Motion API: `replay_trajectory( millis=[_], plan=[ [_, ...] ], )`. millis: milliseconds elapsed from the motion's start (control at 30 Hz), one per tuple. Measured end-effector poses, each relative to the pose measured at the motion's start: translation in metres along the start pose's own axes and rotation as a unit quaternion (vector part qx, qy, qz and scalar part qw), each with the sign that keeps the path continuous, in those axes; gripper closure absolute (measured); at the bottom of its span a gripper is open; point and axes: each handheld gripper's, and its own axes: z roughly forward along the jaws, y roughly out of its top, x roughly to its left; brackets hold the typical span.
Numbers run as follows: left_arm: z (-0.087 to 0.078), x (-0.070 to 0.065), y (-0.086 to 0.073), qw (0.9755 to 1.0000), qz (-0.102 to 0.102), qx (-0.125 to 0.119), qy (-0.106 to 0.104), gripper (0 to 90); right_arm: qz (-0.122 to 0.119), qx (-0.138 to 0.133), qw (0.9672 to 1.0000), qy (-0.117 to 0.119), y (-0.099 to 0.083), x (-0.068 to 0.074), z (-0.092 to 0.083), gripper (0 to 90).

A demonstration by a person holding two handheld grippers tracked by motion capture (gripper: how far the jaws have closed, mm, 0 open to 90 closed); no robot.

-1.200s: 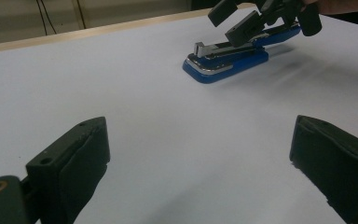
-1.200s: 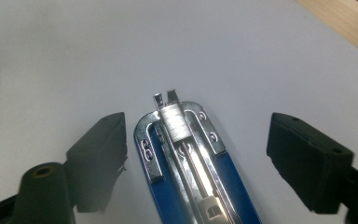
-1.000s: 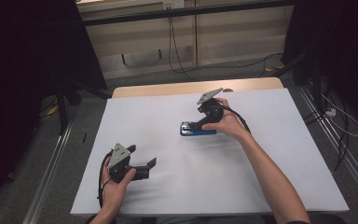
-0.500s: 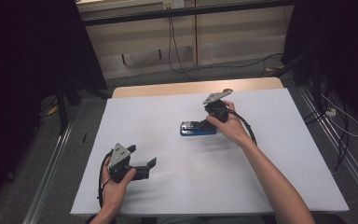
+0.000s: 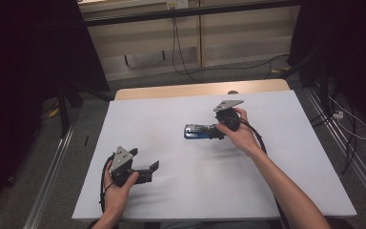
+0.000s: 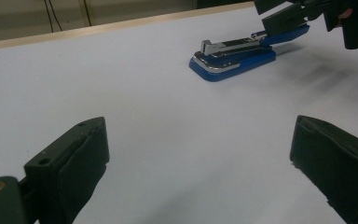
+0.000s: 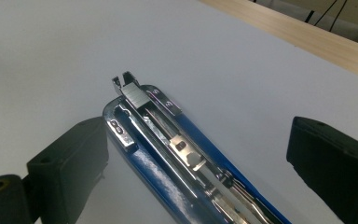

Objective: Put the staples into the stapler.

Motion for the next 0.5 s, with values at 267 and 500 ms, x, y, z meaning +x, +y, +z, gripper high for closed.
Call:
replay_trajectory(
  millis=[267,500],
  plan=[
    [-0.004,0.002,-0.003,1.0000,0.001,0.003,0.001,4.6,0.009,-0.015,0.9996,-0.023,-0.012,0.001,-0.017,5.7],
    [-0.004,0.004,-0.003,1.0000,-0.007,0.005,0.005,4.6,0.018,-0.027,0.9990,-0.031,-0.022,-0.001,-0.031,4.3]
  ],
)
